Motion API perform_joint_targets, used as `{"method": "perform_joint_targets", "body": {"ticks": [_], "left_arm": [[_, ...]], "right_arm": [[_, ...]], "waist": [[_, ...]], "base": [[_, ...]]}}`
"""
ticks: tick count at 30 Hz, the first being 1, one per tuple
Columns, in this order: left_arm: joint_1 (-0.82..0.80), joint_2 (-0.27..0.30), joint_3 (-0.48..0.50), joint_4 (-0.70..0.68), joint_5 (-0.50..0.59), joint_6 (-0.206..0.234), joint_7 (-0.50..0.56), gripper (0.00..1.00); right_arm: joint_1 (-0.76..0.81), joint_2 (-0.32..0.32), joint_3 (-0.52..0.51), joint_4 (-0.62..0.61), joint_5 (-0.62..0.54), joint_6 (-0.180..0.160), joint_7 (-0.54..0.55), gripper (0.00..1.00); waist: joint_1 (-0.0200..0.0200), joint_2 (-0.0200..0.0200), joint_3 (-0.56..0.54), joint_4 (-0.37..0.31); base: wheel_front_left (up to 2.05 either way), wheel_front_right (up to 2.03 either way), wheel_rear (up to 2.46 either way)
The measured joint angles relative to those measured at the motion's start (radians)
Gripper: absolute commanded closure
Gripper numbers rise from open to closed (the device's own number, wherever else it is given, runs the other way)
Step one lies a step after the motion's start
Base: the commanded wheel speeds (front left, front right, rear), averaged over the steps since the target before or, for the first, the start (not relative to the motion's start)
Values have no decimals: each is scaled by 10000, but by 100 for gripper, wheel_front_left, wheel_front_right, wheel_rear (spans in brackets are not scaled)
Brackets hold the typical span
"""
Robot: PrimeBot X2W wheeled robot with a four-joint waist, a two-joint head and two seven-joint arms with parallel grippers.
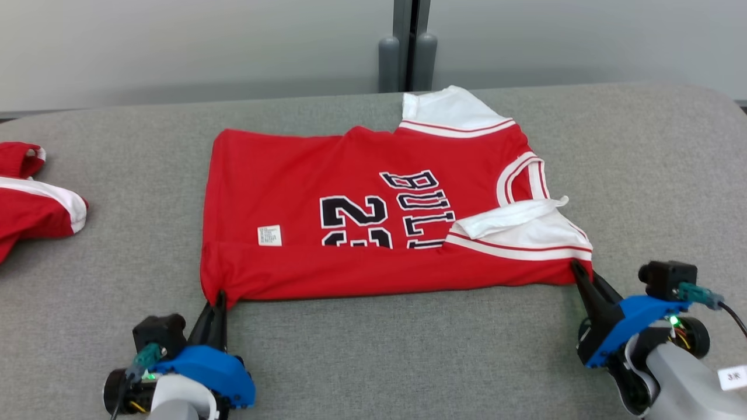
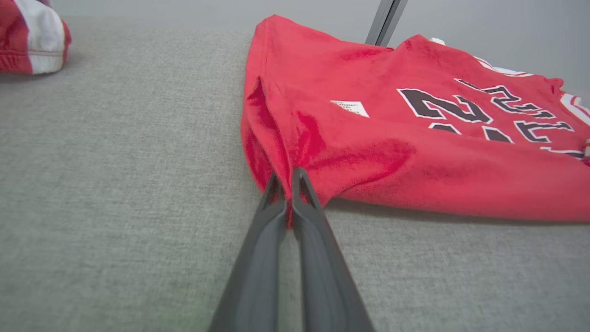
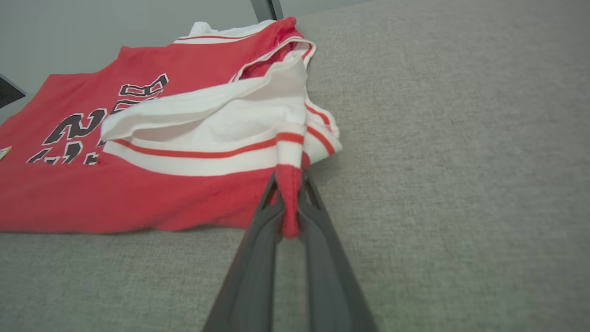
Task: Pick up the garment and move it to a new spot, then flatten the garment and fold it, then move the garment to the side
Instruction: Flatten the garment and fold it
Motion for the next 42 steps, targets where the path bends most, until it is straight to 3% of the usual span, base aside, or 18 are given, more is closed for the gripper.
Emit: {"method": "perform_joint_targets", "body": {"ticks": [10,20,21,22,23,32,42], "left_arm": [[2125,169,146,-1697,-211,301,111,100],[4333,453,182,-4314,-391,1292,1108,100],[4410,504,155,-4449,-353,1360,1166,53],[4451,539,148,-4594,-268,1427,1158,0],[4453,531,157,-4696,-270,1453,1122,0],[4081,343,263,-5053,102,1507,58,0],[3370,98,1174,-5578,1323,1438,-121,0]], "right_arm": [[2500,-679,-920,-2199,274,6,-25,100],[4744,-523,-2207,-3912,-48,12,688,100],[4817,-454,-2318,-3992,-198,12,769,87],[4874,-370,-2470,-4069,-343,12,828,15],[4927,-272,-2598,-4142,-430,12,911,0],[4920,276,-3708,-5187,-1737,0,606,0],[4491,1310,-4082,-6209,-3446,0,88,0]], "waist": [[-1,-1,-804,120],[-1,-1,-855,7],[-1,-1,-848,3],[0,-1,-851,4],[0,-1,-857,9],[0,-1,-993,34],[1,-1,-1077,153]], "base": [[0,0,0],[0,0,0],[0,0,0],[0,0,0],[0,0,0],[0,0,0],[0,0,0]]}}
